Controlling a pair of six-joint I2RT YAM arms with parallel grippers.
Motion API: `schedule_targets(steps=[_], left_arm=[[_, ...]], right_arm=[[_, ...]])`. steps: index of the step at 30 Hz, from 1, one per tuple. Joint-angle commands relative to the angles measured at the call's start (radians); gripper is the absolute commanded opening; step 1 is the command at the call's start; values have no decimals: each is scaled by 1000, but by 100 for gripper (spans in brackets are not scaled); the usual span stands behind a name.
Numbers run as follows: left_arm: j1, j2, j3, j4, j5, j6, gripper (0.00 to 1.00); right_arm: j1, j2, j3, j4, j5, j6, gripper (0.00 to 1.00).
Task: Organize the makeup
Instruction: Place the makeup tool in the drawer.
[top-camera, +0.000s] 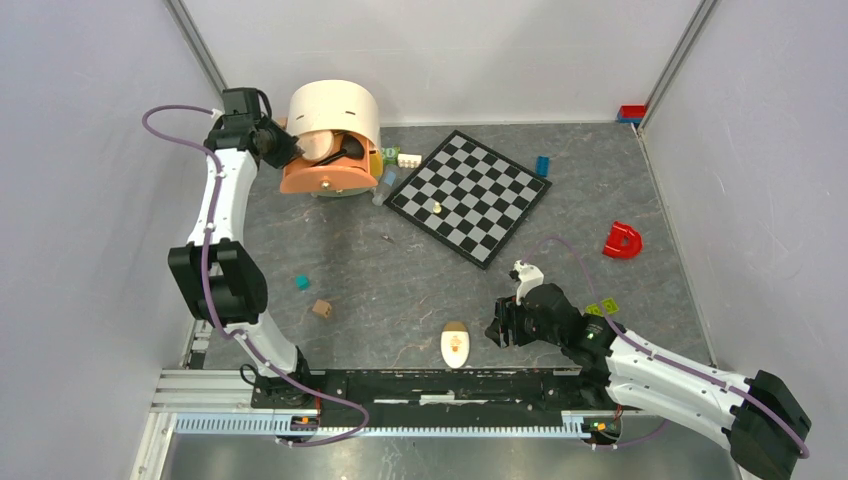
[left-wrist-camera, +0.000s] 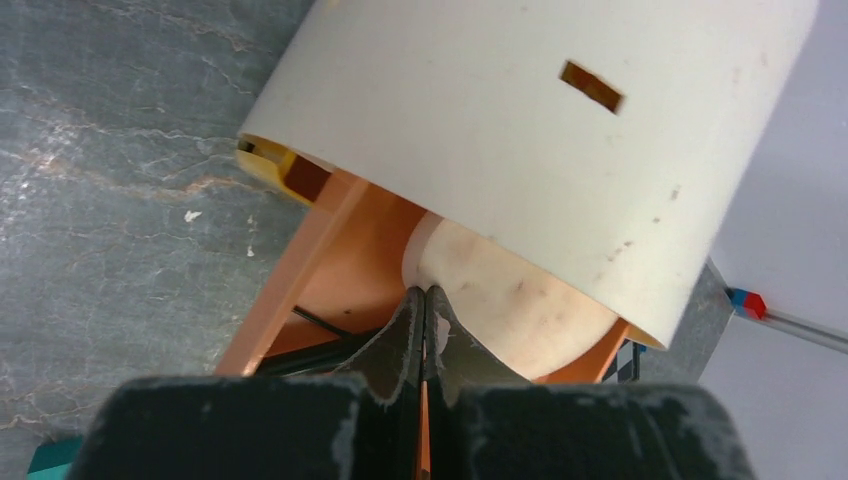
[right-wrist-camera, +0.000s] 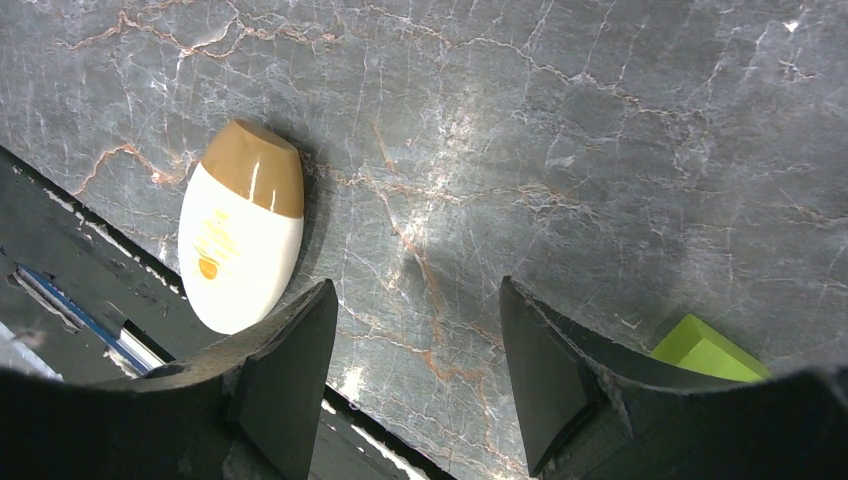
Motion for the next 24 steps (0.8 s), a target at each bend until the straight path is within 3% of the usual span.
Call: schedule_targets(steps=[1,17,24], left_arm=[[20,-71,-25,35,-32,36,2],[52,-117,-46,29,-11,97,2],[53,-133,-64,137,184,94,2]], right_arm=[[3,-3,8,14,20,-3,67],[3,-19,-1,12,19,5,67],[3,-8,-7,25,15,0,68]])
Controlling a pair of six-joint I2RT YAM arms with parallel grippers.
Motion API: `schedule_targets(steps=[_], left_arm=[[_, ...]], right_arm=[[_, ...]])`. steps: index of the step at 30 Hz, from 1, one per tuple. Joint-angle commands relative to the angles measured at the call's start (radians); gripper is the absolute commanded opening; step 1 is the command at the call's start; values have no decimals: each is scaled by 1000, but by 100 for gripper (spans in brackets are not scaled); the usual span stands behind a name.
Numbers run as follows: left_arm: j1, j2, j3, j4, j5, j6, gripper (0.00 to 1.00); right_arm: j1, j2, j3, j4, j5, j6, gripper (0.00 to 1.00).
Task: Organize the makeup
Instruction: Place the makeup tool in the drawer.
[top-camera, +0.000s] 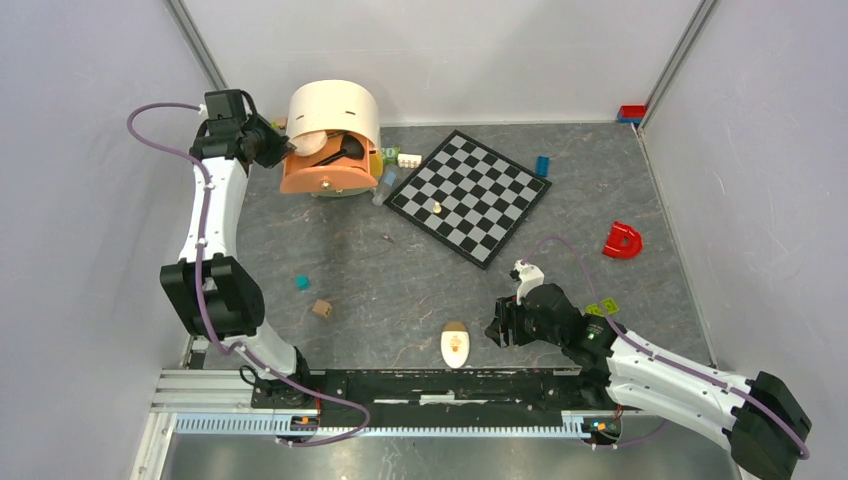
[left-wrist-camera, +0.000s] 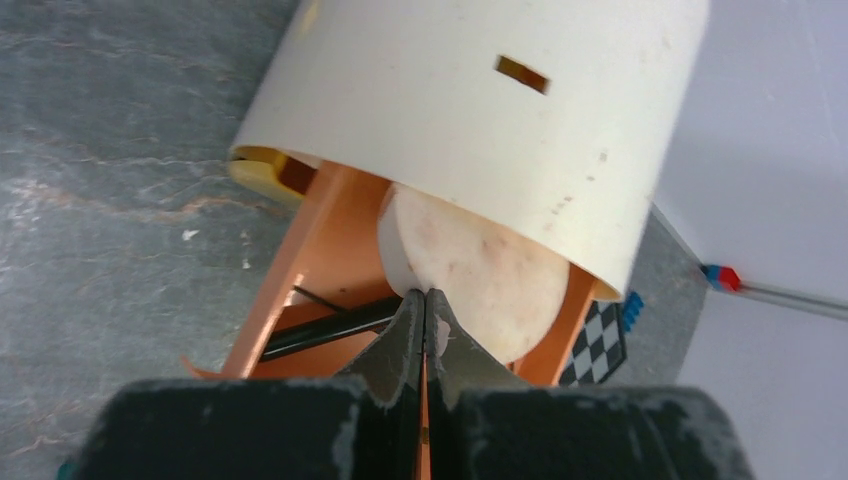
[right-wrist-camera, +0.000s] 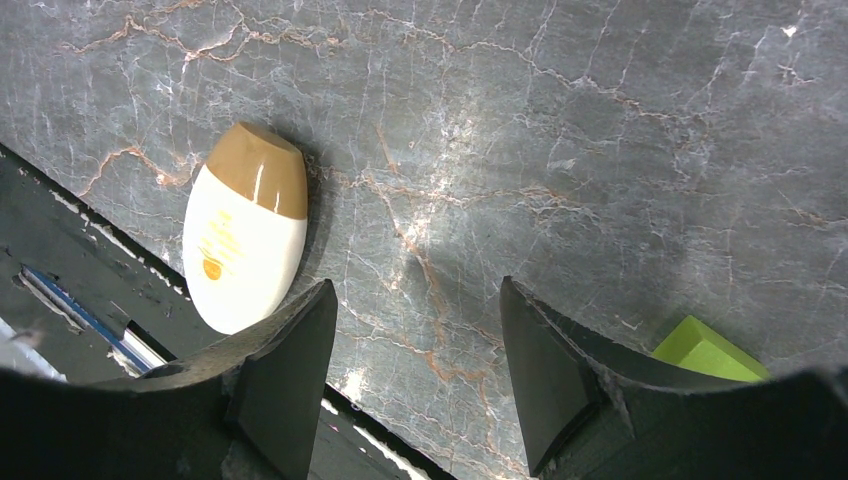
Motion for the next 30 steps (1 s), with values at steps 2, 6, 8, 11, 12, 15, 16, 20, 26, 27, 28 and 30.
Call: schedule_targets(steps=[2,6,8,11,12,15,16,20,26,27,28,30], left_arm=[[3,-40,-10,136,189,24,2],[2,-17,-4,160,236,16,2],[-2,-9,-5,169,253,13,2],[-17,3,-1,178,262,16,2],[-24,7,4,175,255,20,2],[-52,31,33,145,235,49,2],[-60,38,40,139,232,53,2],[-73,50,43,138,220,57,2],[-75,43,35,113,197,85,2],[-74,35,26,113,189,93,2],[-75,28,15,112,183,100,2],[-75,15,-1,103,178,121,2]], right_arm=[[3,5,-6,27,14,-3,68],[3,12,-3,27,14,-7,68],[3,12,-3,28,14,-3,68],[4,14,-7,31,13,0,68],[3,15,-7,32,13,-1,68],[4,18,-4,30,12,-4,68],[3,18,-2,29,12,-3,68],[4,14,0,24,13,-5,68],[3,11,-2,23,14,-2,68],[3,13,-1,25,14,-1,68],[3,15,-1,25,14,-1,68],[4,18,1,27,13,-2,68]])
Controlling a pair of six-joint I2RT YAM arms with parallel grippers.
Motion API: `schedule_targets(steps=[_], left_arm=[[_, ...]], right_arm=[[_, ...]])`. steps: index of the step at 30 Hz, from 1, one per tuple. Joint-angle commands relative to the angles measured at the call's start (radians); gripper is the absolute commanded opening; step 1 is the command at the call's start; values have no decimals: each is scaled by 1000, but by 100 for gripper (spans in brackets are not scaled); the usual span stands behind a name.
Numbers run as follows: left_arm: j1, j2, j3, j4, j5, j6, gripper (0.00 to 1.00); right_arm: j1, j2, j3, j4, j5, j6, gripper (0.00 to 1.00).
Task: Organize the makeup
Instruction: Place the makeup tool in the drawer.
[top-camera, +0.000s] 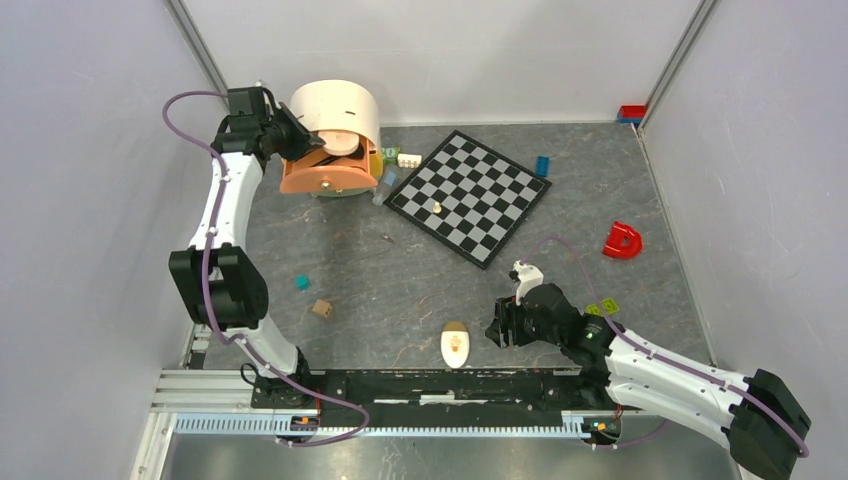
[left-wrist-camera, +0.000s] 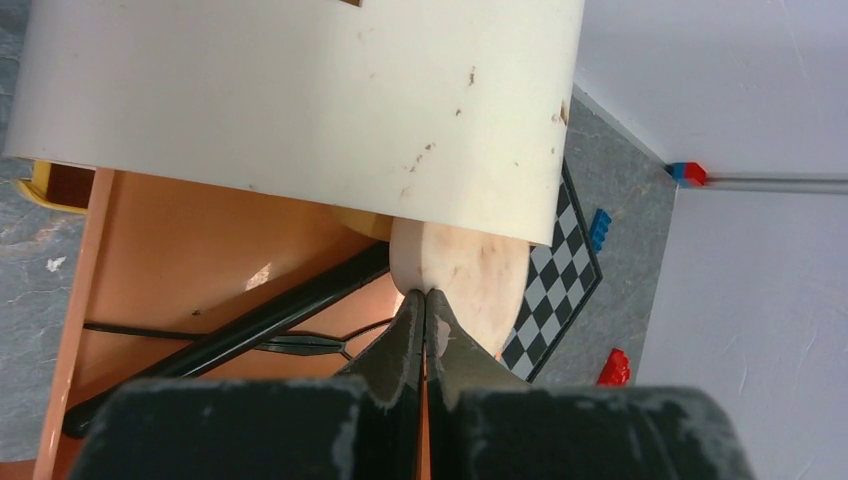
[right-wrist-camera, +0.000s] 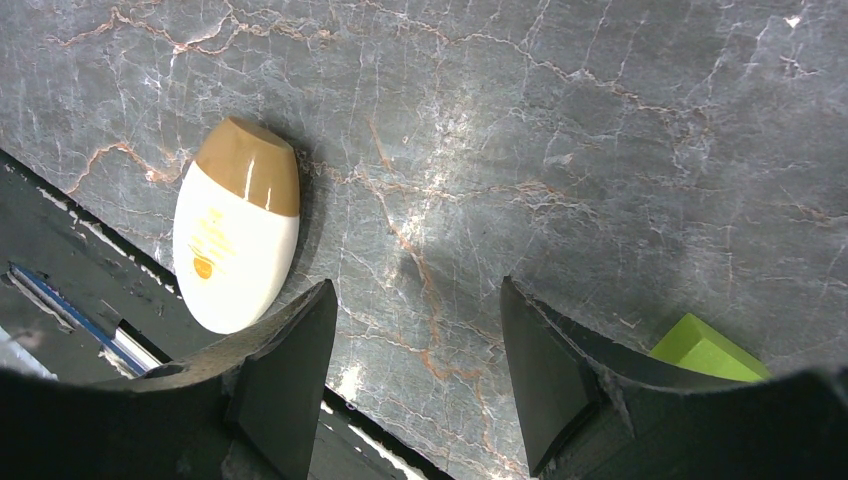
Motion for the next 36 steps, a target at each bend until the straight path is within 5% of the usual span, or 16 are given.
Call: schedule_targets(steps=[1,13,26,36], left_arm=[[4,-43,-10,-11,-11,89,2],[3,-32,-39,-15,42,134,3],[4,-85,-36,-9,57,133,46],[3,-165,8,6,26,128,55]], right_arm=[[3,0,0,28,12,1,68],[3,-6,-8,31,10,1,68],[3,-12,-15,31,11,6,68],[4,-24,-18,26,16,5,68]])
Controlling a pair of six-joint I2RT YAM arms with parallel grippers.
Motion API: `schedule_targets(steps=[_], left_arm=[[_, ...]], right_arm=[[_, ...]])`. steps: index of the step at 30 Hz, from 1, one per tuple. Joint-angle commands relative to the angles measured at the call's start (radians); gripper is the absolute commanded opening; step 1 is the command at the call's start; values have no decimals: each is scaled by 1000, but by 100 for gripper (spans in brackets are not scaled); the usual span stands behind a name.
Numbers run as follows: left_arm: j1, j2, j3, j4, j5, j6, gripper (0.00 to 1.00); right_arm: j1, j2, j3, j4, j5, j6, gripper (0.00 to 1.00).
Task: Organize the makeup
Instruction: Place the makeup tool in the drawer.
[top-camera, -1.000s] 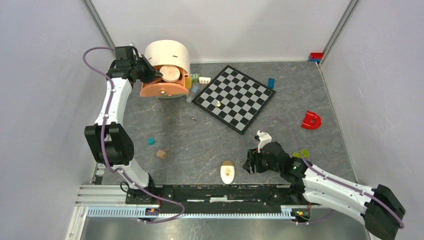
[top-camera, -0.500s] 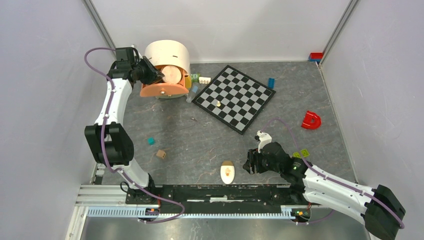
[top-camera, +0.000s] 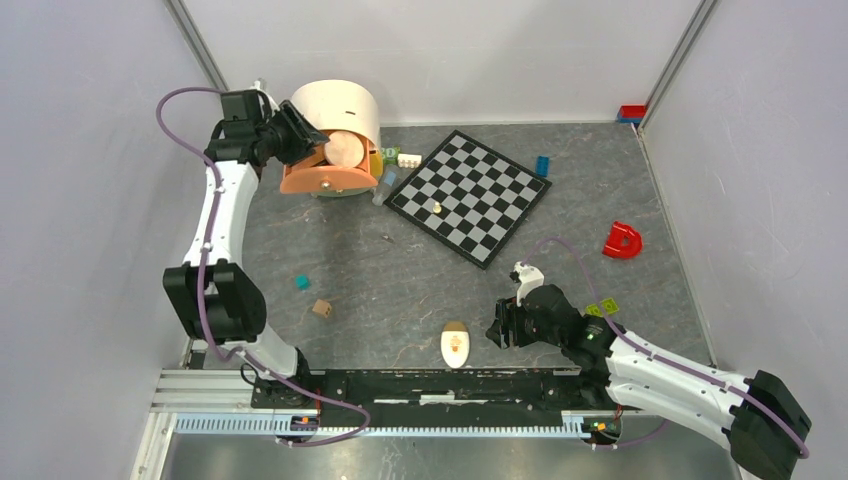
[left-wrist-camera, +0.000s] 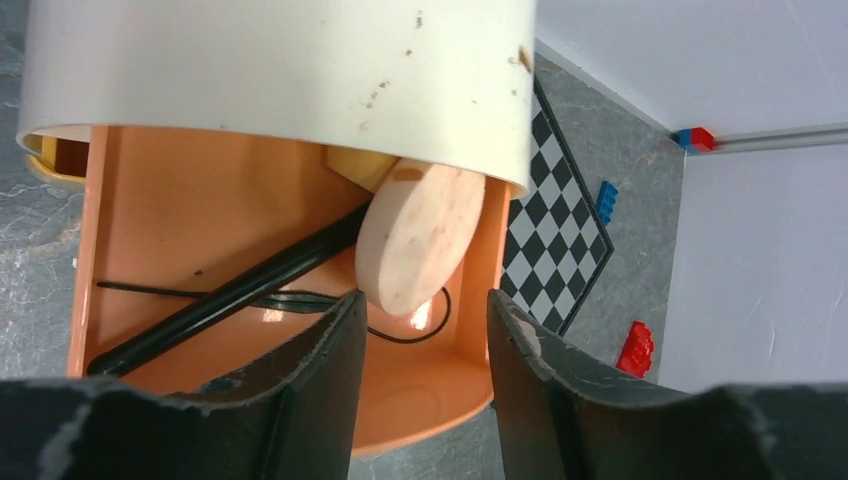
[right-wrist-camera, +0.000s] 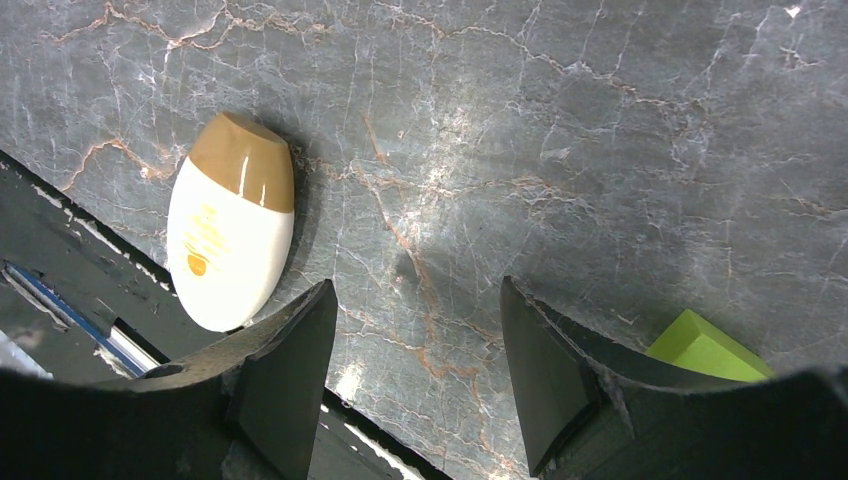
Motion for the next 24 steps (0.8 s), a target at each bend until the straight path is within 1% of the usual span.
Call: schedule_targets(steps=[1,5,8,15,19,24], left_arm=[[1,-109,54,25,-12,36,57],[1,-202,13,54,-41,55,60],[0,-306,-87,92,-51,51,61],[-5,-609,-433,140,-76,23,61],[-17,-766,-628,123,-93,-3,61],[-22,-929,-807,67,-109,-43,61]], right_arm=[[3,-12,-6,26,16,5,68],[4,-11,-7,27,17,5,68],[3,-7,-1,29,22,-1,68],[3,30,56,39,42,-32,68],[3,78,104,65,36,-60,68],[4,193,196,128,12,-147,68]])
